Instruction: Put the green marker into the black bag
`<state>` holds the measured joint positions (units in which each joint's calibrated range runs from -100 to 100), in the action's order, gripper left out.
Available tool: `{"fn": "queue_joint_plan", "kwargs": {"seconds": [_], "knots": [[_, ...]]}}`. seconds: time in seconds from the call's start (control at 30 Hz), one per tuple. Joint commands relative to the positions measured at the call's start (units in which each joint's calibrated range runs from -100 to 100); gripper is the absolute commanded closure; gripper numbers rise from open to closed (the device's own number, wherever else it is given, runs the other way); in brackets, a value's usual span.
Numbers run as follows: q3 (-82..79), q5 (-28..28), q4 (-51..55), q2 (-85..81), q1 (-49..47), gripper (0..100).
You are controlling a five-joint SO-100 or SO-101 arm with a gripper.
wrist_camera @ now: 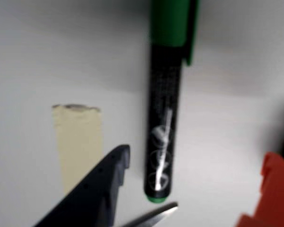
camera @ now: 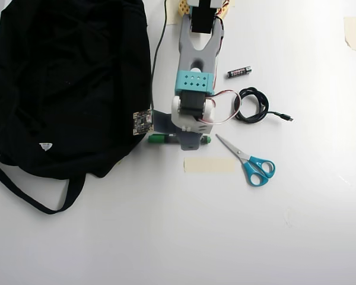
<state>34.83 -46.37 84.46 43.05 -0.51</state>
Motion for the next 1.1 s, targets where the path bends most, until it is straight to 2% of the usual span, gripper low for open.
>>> {"fn": "queue_joint_plan", "kwargs": {"seconds": [0.0,1.07], "knots": [[4.9,-3.0,-0.6,1.4,-0.9,65],[6.6,0.2,-3.0,6.0,1.5,65]]}}
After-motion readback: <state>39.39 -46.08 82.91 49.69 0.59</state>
